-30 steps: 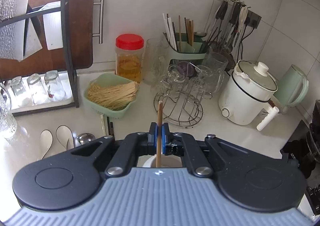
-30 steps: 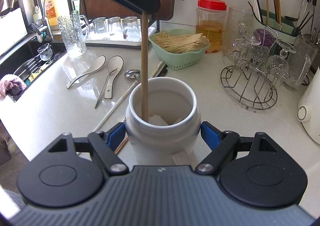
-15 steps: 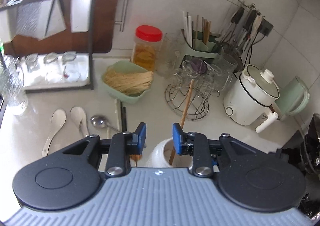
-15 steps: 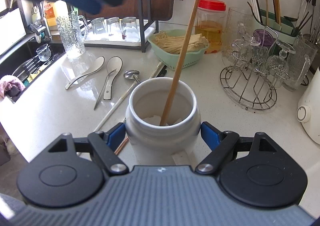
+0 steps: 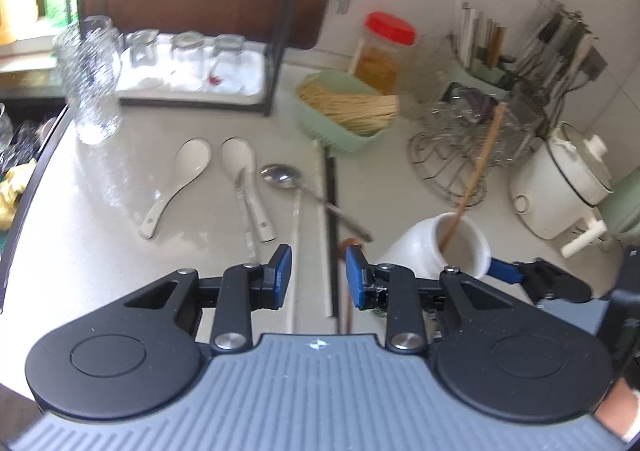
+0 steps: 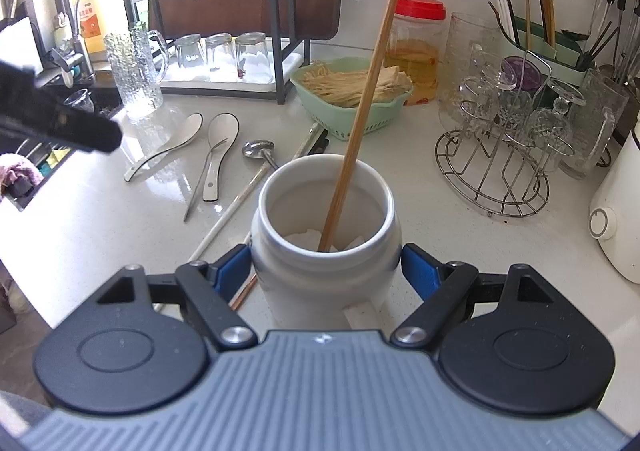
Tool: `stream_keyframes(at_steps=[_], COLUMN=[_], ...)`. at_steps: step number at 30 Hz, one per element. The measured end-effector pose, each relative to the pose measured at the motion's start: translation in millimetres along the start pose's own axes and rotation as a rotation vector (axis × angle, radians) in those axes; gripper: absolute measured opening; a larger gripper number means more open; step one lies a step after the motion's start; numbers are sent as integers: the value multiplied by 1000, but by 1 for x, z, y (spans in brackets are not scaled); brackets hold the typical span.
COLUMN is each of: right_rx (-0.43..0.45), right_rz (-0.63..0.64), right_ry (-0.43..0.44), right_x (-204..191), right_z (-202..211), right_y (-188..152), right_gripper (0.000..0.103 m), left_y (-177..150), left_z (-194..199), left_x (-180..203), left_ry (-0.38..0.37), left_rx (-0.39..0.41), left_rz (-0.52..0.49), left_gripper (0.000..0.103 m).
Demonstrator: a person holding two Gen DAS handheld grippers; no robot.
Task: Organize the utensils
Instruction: 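Move the left gripper to the white ceramic spoon on the counter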
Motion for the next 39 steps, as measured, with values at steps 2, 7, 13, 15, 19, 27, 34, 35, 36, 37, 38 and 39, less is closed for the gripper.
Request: stream_keyframes(at_steps=[2,7,13,15,19,27,34,35,36,37,38,39], right_rx=[-9,-27,-36,-43,-45,-57,-73,-73,-75,-76,-78,-78], right_rz=[-1,-16,-33,-40,-53,-84,-107,-110,-115,-120,-125,-129], right_ry=[-4,-10,-22,-26,-40,-52,-60,-62,-64,-66,-69,-72], right_x=[0,0,-2,-2,-4,-4,-6,-7,-7,-7,-8,-8], right_z=[-1,-2,-3,-4,-4,-5,-7,-7,-8,-8,-8,-8], right_y=[2,4,6,6,7,9,13,14,14,15,15,15], right_gripper=[85,85,85,85,85,85,85,85,85,85,85,85], left_y=[0,1,3,5,12,23,47,51,55,59,64,67], left_z=[-4,-13,-26,-30,-36,-57,-70,-73,-76,-80,-84,-89], left_x=[-11,-33,-50,-52,-55,-65,-89,-93,-96,-99,-102,-105], left_ry=[0,18,20,25,15,58,150,162,175,188,203,215], left_rx=[-5,-16,-43,-54,-65,-98,-37,-30,-23,-22,-25,-29], left_rz=[20,48,39,26,3,-74,-87,-93,-103,-111,-116,-117], left_gripper=[34,34,34,34,37,50,55,58,59,59,60,60])
Point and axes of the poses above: each gripper's, at about its wrist camera, not at the fingertips, and z roughly against the way its jaws point, x to its right, y to its top, the point moved 4 cm from there along -z, roughly the way its jaws point, and after that the axes turned 13 degrees about -x, right-handed, at the moved point
